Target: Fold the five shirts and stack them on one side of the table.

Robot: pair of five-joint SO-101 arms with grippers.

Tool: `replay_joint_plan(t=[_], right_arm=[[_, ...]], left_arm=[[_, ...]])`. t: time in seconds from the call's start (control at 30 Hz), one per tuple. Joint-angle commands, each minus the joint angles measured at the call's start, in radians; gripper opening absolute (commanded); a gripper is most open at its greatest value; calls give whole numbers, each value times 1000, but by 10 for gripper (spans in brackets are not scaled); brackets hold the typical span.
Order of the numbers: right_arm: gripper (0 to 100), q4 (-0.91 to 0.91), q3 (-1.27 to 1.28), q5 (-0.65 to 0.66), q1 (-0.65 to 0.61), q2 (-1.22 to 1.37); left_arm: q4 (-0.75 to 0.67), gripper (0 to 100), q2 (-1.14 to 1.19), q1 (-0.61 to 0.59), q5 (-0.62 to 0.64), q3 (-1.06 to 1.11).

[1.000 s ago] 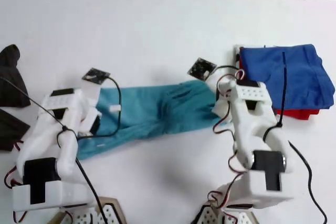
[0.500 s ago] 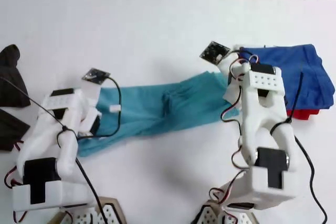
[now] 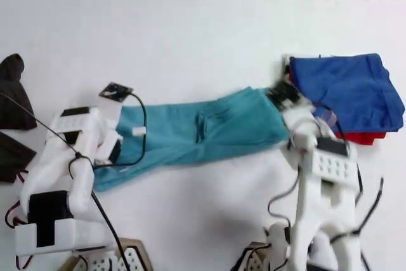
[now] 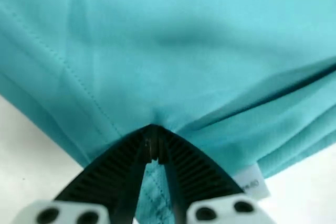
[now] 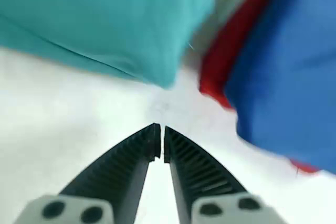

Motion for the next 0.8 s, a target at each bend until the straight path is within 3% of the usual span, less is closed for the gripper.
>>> replay_joint_plan(t=[0.0, 0.53, 0.77], right_arm=[[20, -117, 196, 9, 76, -137], [20, -251, 428, 17, 88, -236], [20, -254, 431, 17, 84, -236]], left_arm=[[-20, 27, 11, -29, 9, -2], [135, 27, 2, -23, 9, -76], [376, 27, 2, -25, 11, -321]])
